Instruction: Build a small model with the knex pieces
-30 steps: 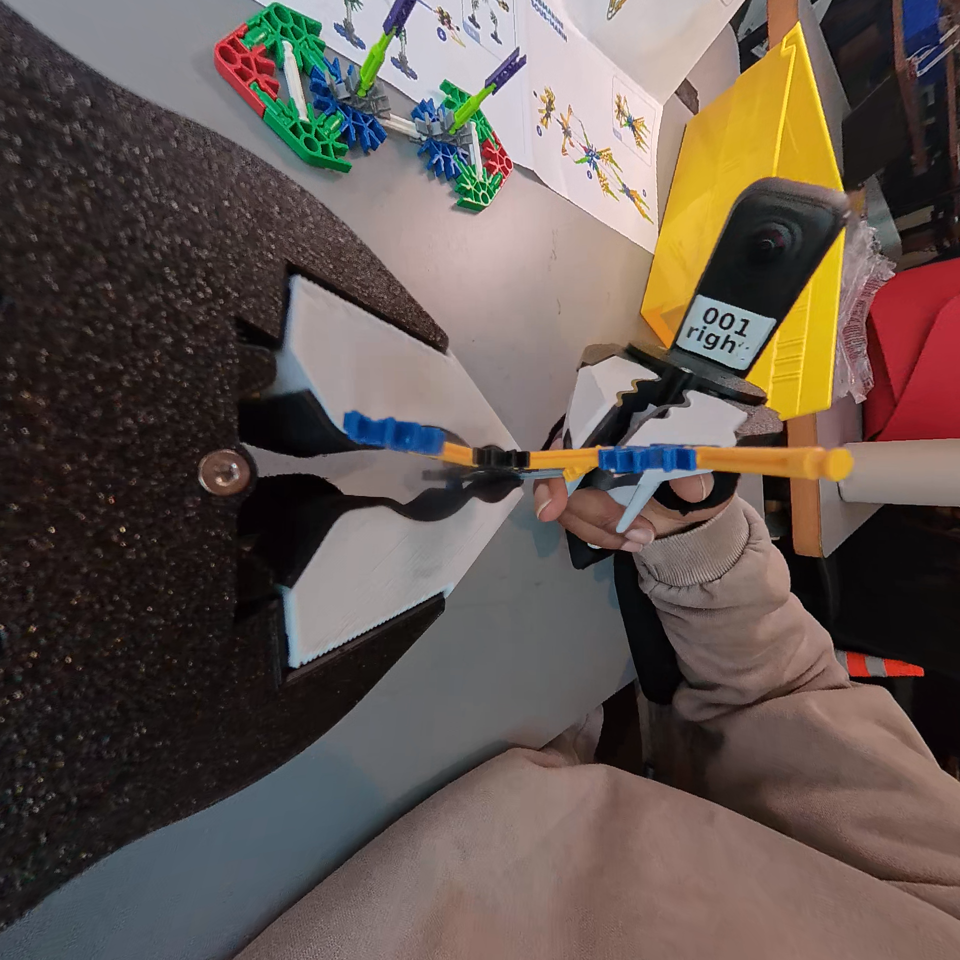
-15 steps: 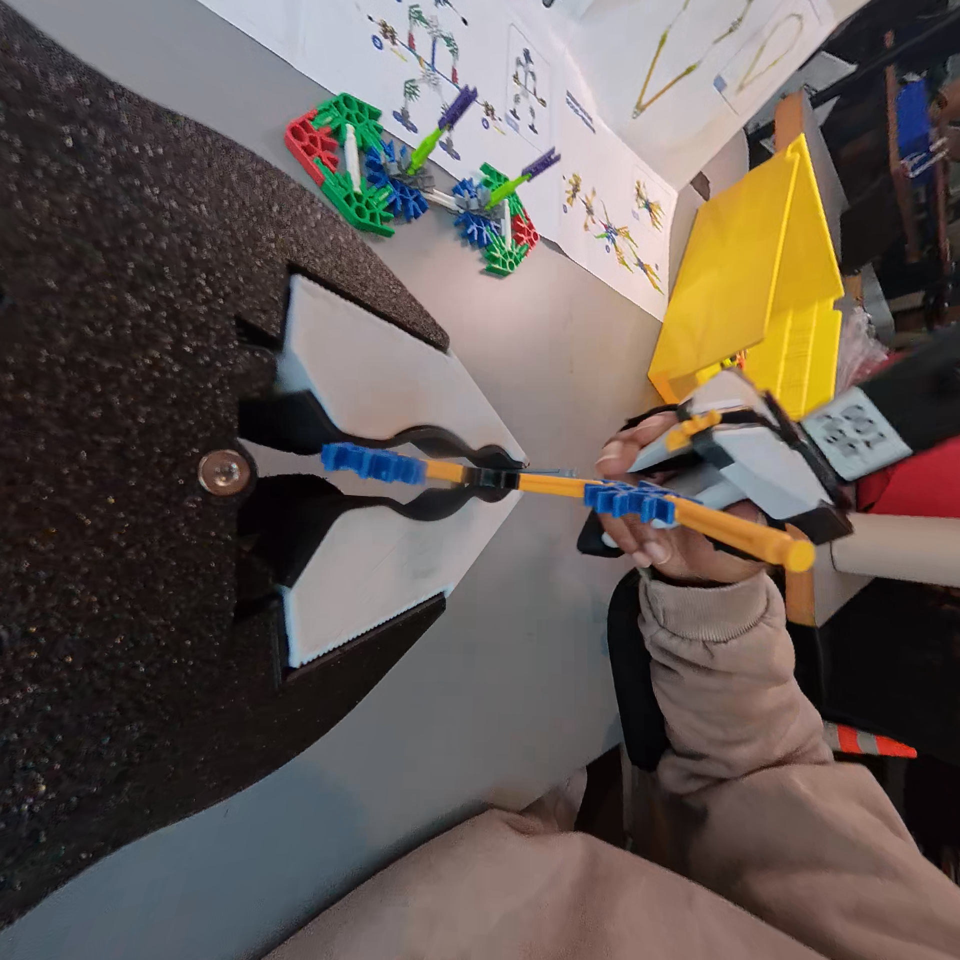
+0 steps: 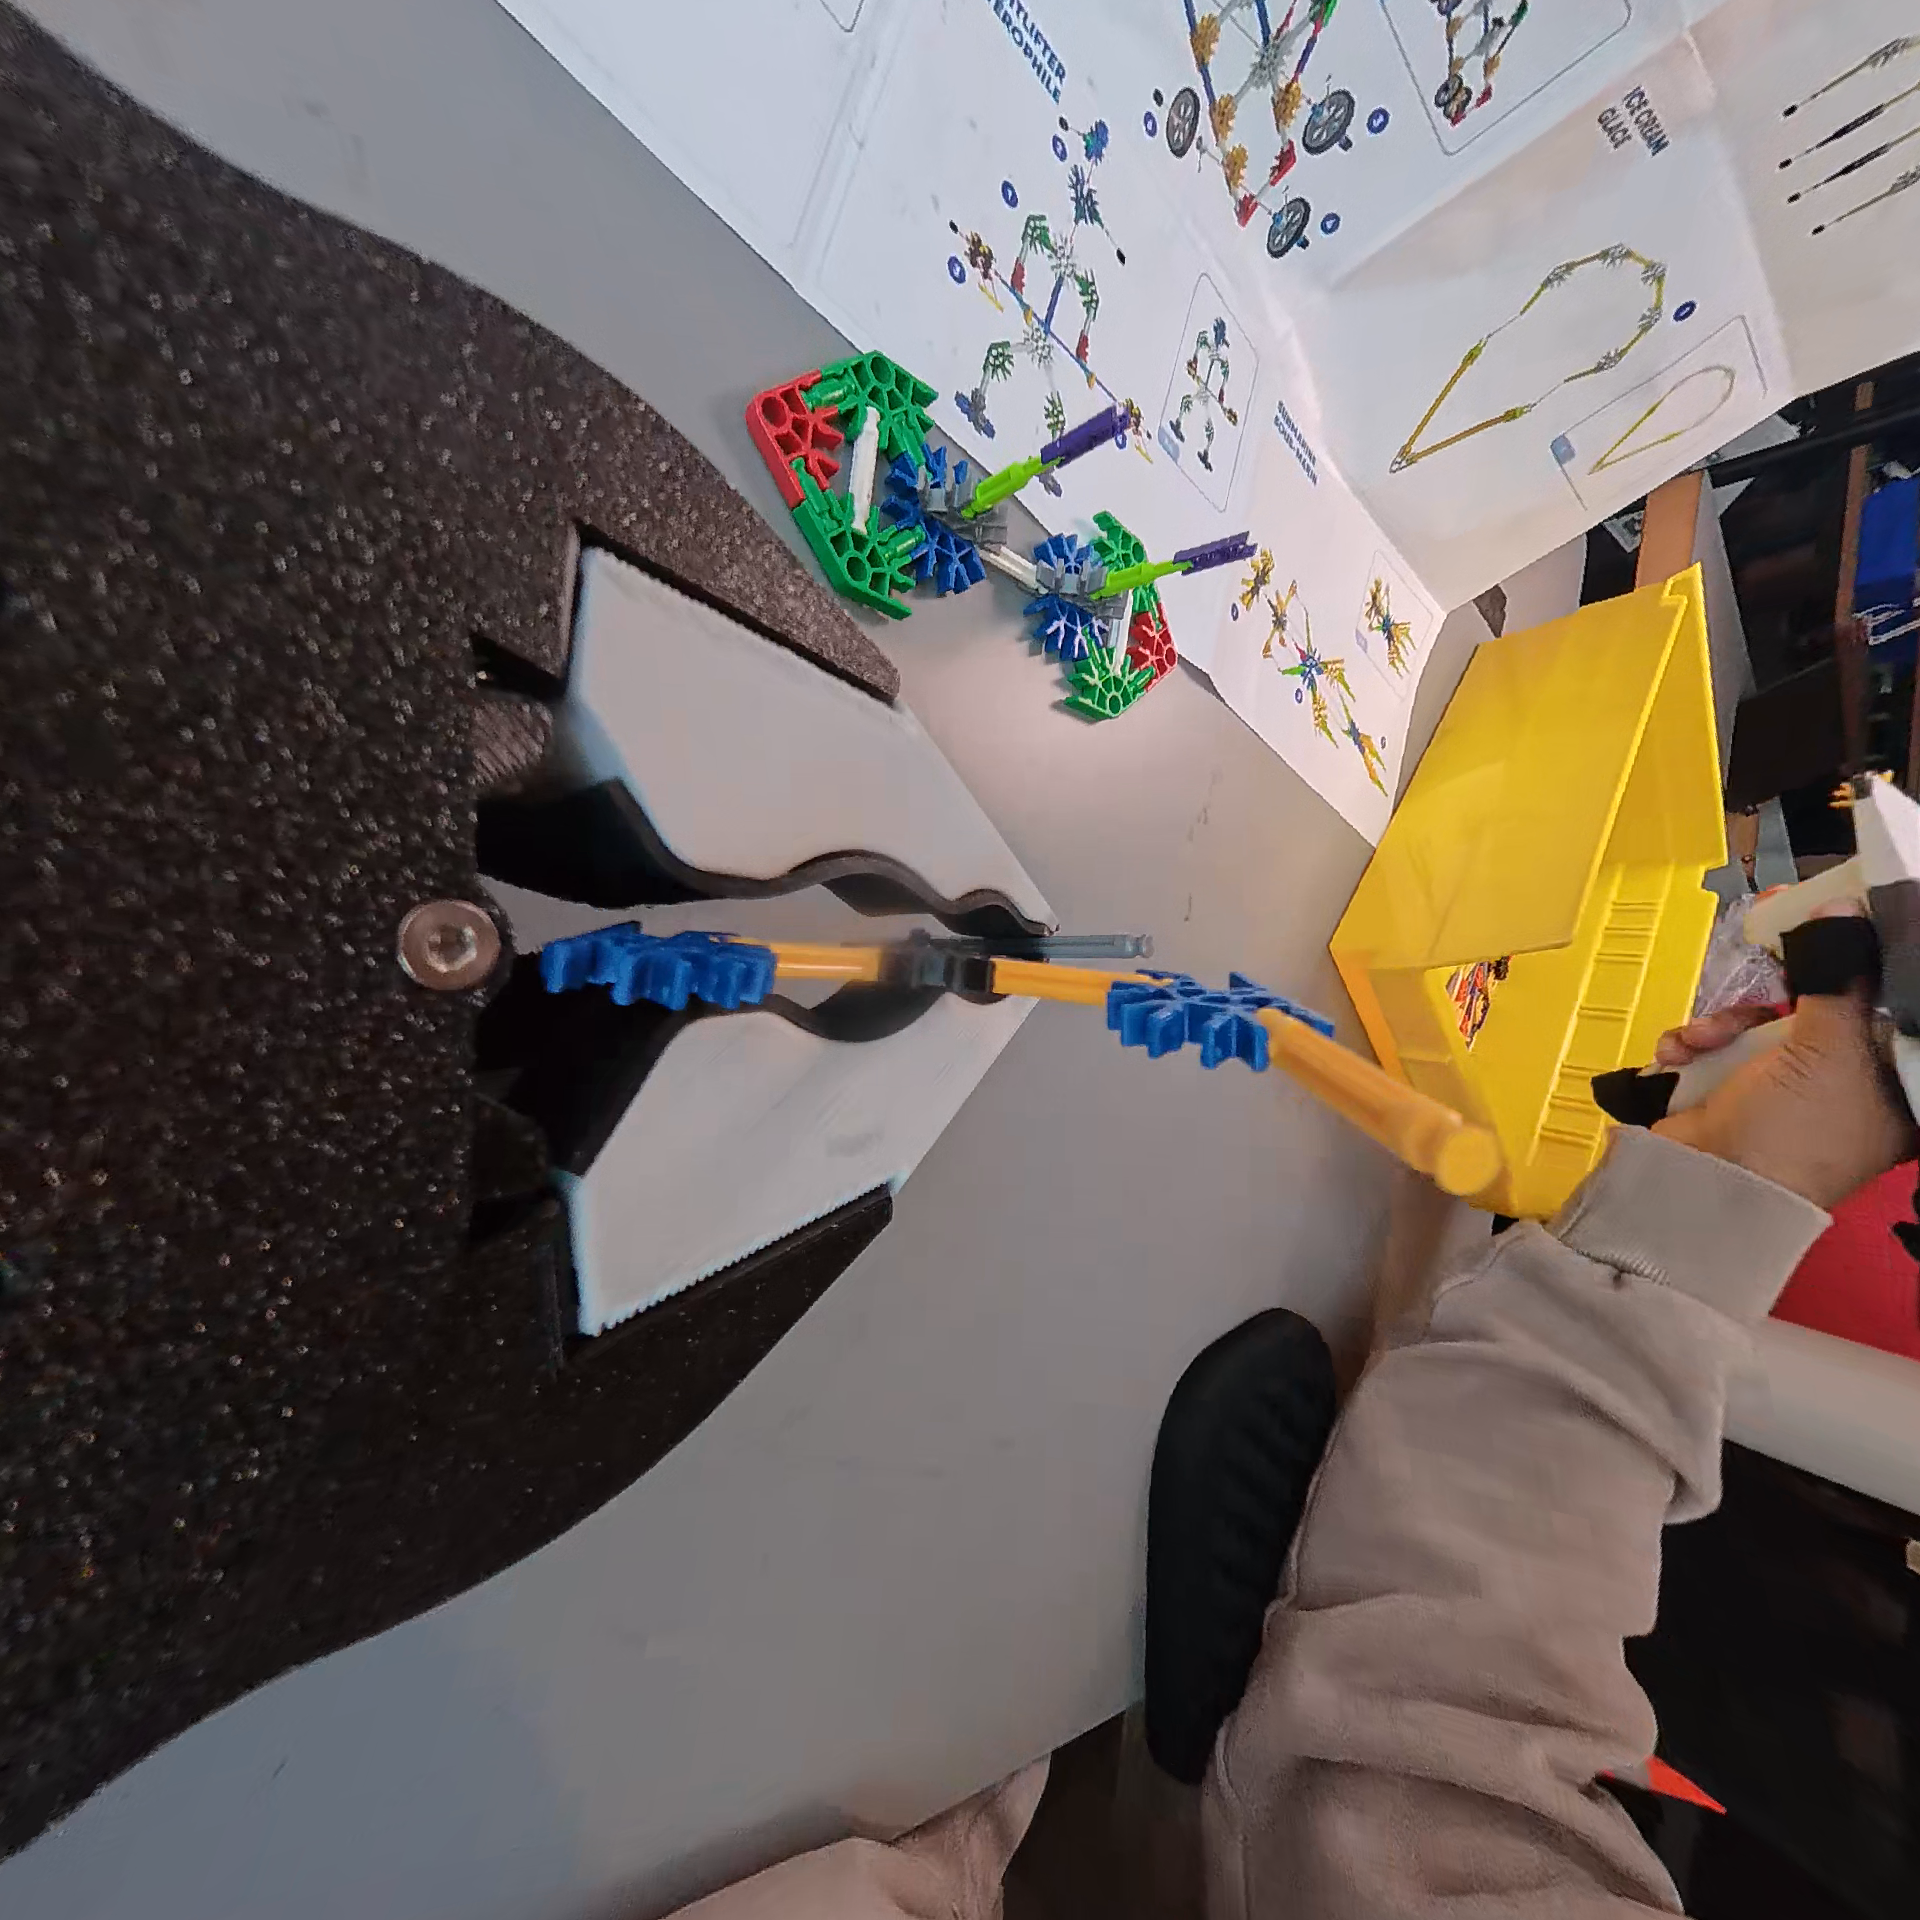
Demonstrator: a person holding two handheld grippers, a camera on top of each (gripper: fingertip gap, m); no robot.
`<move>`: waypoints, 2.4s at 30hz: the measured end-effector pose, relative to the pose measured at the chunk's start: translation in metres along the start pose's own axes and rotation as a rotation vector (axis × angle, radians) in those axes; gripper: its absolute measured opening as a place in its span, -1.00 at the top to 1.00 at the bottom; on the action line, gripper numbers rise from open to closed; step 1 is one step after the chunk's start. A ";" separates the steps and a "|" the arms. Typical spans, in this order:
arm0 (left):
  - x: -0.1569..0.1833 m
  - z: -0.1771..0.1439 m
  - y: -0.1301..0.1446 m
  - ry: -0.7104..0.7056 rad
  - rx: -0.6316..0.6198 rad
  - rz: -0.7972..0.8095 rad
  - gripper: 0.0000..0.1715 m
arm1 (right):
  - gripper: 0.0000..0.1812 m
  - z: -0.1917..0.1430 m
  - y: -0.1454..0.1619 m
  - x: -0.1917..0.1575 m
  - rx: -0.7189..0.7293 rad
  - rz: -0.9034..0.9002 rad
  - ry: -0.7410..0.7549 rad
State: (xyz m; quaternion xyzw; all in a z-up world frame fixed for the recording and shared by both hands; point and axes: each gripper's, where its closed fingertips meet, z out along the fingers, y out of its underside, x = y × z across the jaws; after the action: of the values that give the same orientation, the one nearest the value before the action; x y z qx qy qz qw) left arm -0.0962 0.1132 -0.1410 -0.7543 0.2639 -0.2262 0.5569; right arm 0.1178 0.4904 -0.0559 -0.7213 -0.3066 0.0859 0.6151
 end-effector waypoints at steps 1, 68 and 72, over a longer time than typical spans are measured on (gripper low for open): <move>-0.003 0.000 0.000 -0.015 0.004 0.000 0.99 | 0.77 0.003 0.004 0.004 0.021 0.044 0.012; 0.024 -0.008 -0.020 0.122 0.086 0.044 0.99 | 0.88 -0.226 -0.026 -0.414 0.238 -0.201 -1.543; 0.025 -0.007 -0.019 0.124 0.080 0.051 0.99 | 0.96 -0.224 -0.028 -0.413 0.257 -0.211 -1.523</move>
State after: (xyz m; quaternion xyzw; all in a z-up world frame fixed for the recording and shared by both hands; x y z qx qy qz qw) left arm -0.0791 0.0964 -0.1197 -0.7092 0.3079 -0.2686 0.5746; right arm -0.1088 0.0783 -0.0835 -0.3536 -0.6991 0.5334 0.3190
